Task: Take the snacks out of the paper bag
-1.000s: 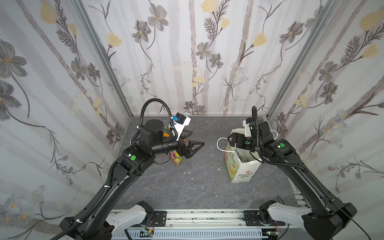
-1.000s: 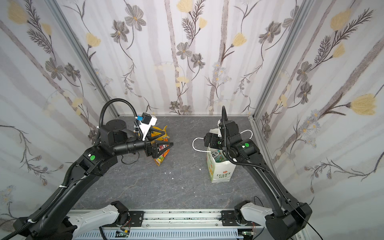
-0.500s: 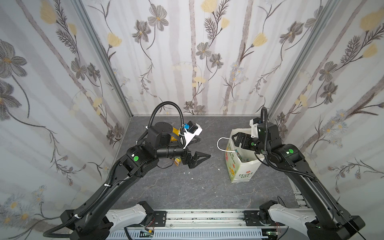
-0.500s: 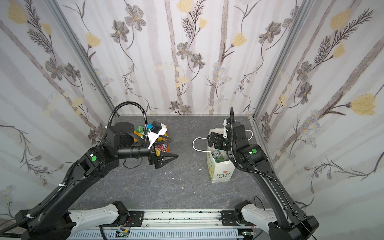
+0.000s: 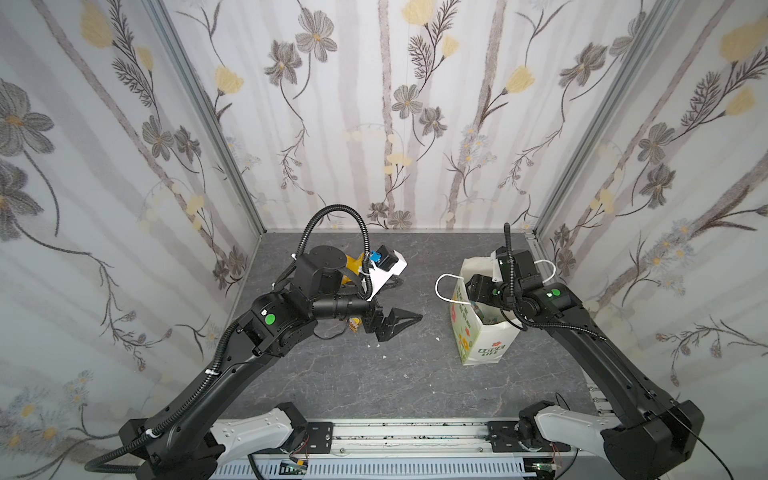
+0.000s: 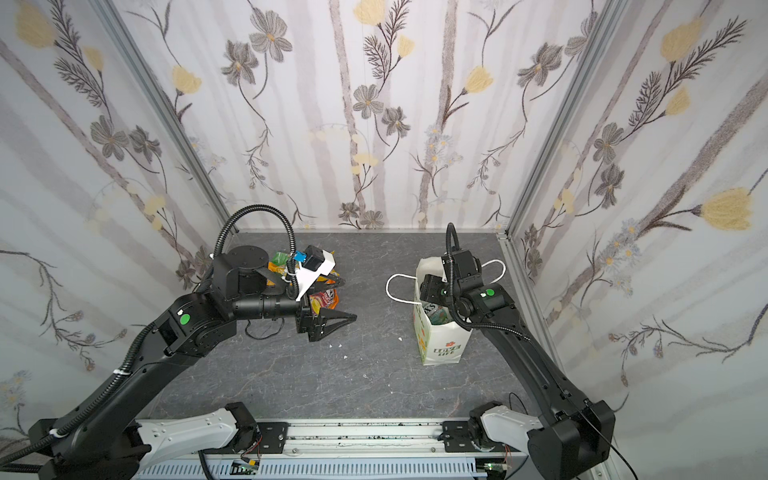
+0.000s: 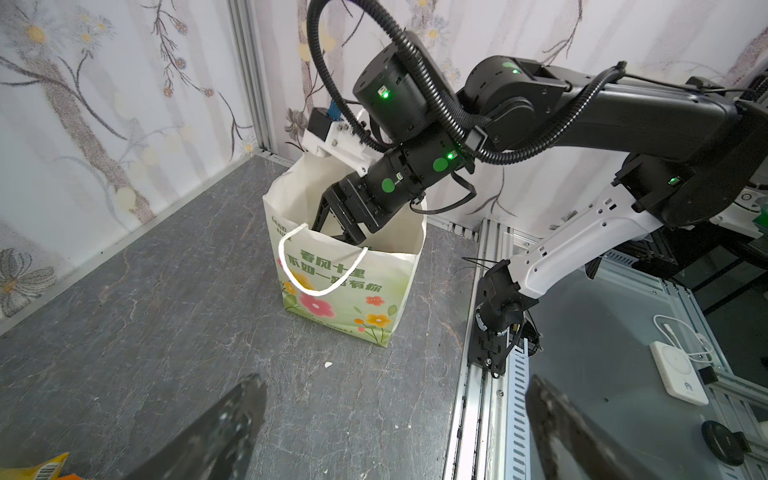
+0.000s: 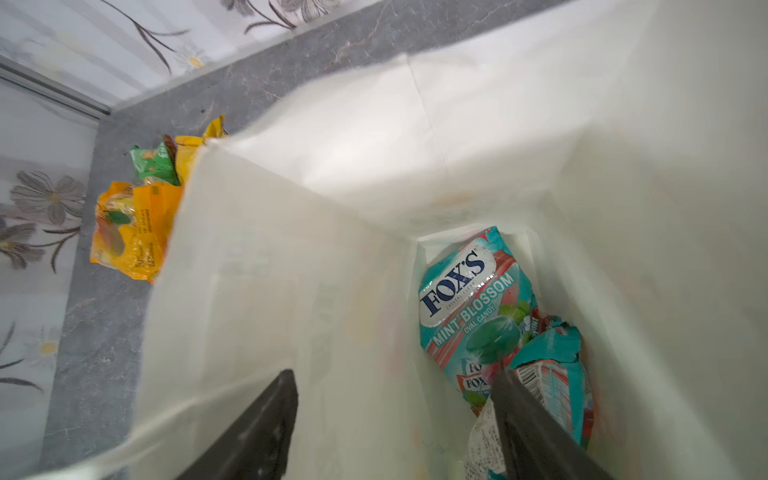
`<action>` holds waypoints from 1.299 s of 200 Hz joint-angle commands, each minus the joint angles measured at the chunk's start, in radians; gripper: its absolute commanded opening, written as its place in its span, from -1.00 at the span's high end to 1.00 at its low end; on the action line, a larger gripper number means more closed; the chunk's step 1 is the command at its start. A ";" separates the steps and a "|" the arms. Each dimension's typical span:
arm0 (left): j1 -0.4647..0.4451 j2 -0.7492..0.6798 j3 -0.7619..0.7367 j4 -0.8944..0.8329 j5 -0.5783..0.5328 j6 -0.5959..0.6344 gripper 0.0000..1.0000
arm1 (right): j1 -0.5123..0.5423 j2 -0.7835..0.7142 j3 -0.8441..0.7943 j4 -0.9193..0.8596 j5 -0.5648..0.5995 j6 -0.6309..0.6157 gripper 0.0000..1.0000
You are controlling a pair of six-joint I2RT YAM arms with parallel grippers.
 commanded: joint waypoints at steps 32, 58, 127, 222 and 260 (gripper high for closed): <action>-0.003 0.004 0.009 -0.008 -0.019 0.023 -0.97 | 0.008 0.043 -0.089 0.068 -0.045 -0.012 -0.37; -0.004 0.009 0.013 -0.008 -0.016 0.025 -0.97 | 0.010 0.067 -0.122 0.093 -0.057 -0.012 -0.42; -0.006 0.013 0.015 -0.019 -0.023 0.027 -0.98 | 0.010 0.185 -0.174 0.186 -0.083 -0.007 -0.64; -0.008 0.022 0.015 -0.018 -0.030 0.033 -0.99 | 0.011 0.348 -0.271 0.297 -0.131 0.005 -0.56; -0.007 0.017 0.014 -0.020 -0.036 0.040 -0.98 | 0.013 0.313 -0.271 0.305 -0.124 0.008 0.24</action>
